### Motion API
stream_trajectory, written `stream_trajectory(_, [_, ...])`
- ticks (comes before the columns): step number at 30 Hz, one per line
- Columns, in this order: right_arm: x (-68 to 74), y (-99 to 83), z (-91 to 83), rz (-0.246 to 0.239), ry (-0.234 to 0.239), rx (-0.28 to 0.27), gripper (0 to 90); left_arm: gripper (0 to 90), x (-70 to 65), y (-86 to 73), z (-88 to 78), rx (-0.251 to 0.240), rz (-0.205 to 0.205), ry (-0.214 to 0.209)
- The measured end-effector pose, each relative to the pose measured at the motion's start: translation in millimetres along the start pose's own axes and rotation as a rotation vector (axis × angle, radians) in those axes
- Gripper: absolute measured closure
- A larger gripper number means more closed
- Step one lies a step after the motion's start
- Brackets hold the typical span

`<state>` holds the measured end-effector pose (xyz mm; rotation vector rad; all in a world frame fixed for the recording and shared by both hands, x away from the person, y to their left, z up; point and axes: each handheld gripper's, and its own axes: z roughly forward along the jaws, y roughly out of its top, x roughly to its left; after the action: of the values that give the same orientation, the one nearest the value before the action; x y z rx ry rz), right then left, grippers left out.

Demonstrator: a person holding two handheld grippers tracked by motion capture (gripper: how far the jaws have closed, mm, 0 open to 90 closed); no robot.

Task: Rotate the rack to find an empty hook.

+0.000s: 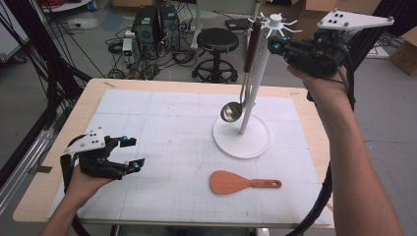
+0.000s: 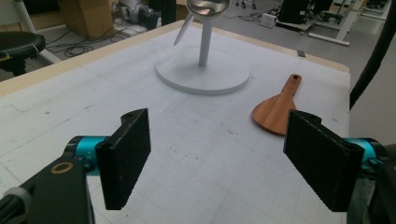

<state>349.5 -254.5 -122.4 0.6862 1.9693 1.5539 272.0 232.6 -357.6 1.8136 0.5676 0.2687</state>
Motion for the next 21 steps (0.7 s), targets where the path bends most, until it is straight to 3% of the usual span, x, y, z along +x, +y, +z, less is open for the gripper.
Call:
stream_trajectory(5, [1.1, -2.6, -0.5, 0.006, 0.008, -0.006, 88.7, 23.7, -0.3, 0.8, -1.0, -0.003, 0.003, 0.002])
stream_trajectory(10, [5.4, -11.4, -1.6, -0.002, 0.047, 0.003, 86.1, 23.7, -0.3, 0.8, -1.4, -0.004, 0.001, 0.003])
stream_trajectory(21, [16.6, -43.4, -3.8, -0.014, 0.122, 0.020, 73.6, 23.7, 0.8, 0.8, -2.6, -0.002, 0.001, 0.012])
